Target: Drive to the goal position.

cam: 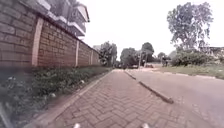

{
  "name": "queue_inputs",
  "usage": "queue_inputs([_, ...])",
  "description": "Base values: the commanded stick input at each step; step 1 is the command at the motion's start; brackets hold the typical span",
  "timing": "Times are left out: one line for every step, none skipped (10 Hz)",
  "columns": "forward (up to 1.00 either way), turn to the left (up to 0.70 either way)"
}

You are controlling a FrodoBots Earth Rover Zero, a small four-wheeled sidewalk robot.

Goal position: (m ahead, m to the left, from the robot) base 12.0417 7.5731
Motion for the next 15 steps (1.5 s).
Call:
queue_inputs([0.5,0.0])
queue_inputs([0.5,0.0])
queue_inputs([0.5,0.0])
queue_inputs([0.5,0.0])
queue_inputs([0.5,0.0])
queue_inputs([0.5,0.0])
queue_inputs([0.5,0.0])
queue_inputs([0.5,0.0])
queue_inputs([0.5,-0.05])
queue_inputs([0.5,-0.25])
queue_inputs([0.5,-0.4])
queue_inputs([0.5,-0.46])
queue_inputs([0.5,-0.4])
queue_inputs([0.5,-0.14])
queue_inputs([0.5,0.0])
